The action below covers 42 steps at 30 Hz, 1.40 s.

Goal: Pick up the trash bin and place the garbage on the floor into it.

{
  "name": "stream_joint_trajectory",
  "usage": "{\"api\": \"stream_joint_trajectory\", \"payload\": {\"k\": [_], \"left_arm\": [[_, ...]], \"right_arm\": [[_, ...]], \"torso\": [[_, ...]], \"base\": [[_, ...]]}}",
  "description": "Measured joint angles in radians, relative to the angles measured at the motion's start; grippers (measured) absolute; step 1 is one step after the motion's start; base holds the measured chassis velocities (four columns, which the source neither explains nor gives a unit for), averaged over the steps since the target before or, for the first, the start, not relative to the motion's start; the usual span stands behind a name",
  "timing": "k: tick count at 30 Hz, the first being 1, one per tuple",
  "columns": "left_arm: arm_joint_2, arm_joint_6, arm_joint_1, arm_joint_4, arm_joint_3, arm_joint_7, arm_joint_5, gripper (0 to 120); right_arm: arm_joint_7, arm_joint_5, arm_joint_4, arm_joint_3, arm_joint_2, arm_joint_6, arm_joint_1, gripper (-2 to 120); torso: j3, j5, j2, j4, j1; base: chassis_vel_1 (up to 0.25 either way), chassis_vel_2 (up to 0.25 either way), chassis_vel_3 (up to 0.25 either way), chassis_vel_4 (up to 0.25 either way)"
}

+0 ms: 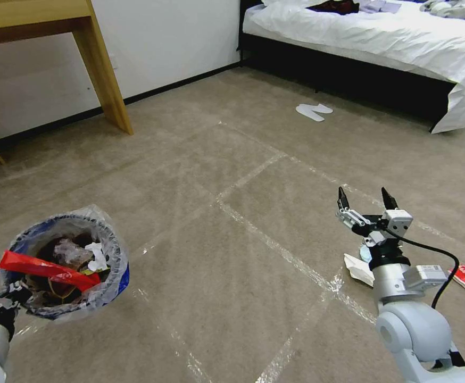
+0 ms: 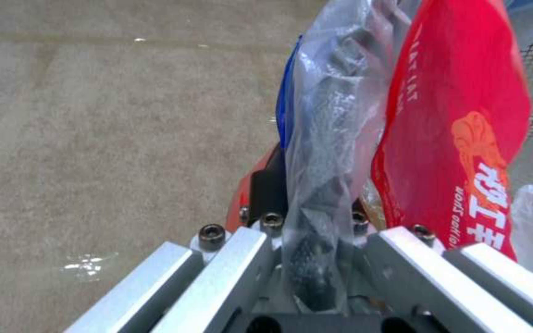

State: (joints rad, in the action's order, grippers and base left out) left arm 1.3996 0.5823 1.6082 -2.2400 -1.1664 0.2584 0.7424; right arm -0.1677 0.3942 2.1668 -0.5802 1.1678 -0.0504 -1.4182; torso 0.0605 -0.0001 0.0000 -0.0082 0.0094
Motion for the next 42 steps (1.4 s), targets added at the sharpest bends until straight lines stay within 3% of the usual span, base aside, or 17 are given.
{"api": "stream_joint_trajectory", "payload": {"k": [42], "left_arm": [[0.008,-0.007,-0.002,0.014,0.012,0.0,-0.022,0]], "right_arm": [[-0.011,0.017,-0.027,0.019,-0.018,-0.035,0.034,100]], "torso": [[0.0,0.0001,0.0,0.0,0.0]], "base": [[-0.064,0.064,0.063,-0.06]]}}
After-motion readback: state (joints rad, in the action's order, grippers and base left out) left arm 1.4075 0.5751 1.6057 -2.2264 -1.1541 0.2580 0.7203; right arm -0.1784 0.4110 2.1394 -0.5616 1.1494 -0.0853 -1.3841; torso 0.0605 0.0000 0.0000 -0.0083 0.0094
